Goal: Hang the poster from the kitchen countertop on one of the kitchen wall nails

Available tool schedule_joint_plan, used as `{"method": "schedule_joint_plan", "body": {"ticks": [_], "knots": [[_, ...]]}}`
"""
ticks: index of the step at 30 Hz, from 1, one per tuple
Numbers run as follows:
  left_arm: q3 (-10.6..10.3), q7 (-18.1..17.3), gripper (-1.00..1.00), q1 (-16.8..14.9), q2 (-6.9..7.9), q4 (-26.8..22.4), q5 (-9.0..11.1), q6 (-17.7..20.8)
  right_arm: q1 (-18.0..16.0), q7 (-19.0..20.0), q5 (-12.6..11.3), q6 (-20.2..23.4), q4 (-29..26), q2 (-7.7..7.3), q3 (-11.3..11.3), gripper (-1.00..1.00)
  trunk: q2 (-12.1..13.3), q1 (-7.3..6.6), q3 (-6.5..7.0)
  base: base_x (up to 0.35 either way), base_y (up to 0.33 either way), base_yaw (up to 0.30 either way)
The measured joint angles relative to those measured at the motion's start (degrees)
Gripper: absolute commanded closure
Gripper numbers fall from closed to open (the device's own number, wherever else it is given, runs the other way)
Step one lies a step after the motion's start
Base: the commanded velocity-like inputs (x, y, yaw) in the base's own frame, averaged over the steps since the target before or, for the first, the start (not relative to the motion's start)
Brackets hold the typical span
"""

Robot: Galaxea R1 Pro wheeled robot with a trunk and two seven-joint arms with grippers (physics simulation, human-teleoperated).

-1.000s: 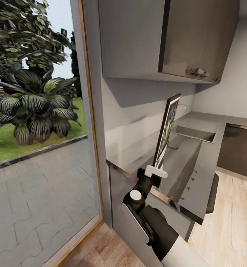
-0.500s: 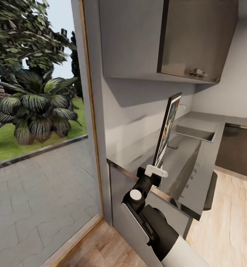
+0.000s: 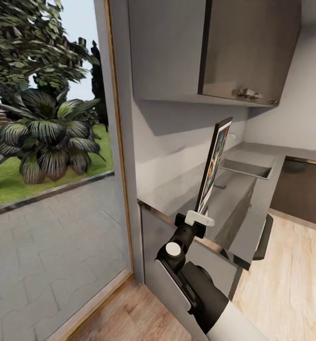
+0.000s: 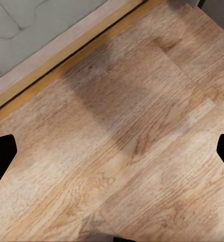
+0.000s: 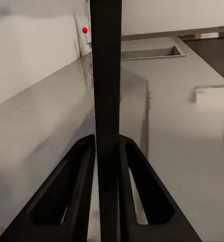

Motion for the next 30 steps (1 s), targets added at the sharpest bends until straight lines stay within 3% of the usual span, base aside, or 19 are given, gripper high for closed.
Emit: {"method": "schedule_joint_plan", "body": {"ticks": [2,9,17,30], "knots": [[0.01,0.00,-1.00,0.00,0.00,-0.01,0.00,0.00,0.01,-0.19,0.01,-0.02,-0.02,0.00,0.15,1.00,0.00,0.00,0.00,-0.088,0.000,0.000],[0.01,0.00,-1.00,0.00,0.00,-0.04,0.00,0.00,0.01,-6.59,0.08,-0.03,-1.83,0.00,7.65,1.00,0.00,0.02,0.00,-0.242,0.000,0.000],[0.01,0.00,-1.00,0.00,0.00,-0.07,0.00,0.00,0.01,-7.25,0.01,-0.07,-1.95,0.00,8.44,1.00,0.00,0.01,0.00,-0.127,0.000,0.000],[0.01,0.00,-1.00,0.00,0.00,-0.09,0.00,0.00,0.09,-7.23,-0.12,-0.23,-1.94,0.00,8.54,1.00,0.00,0.03,0.00,-0.311,0.000,0.000]]}}
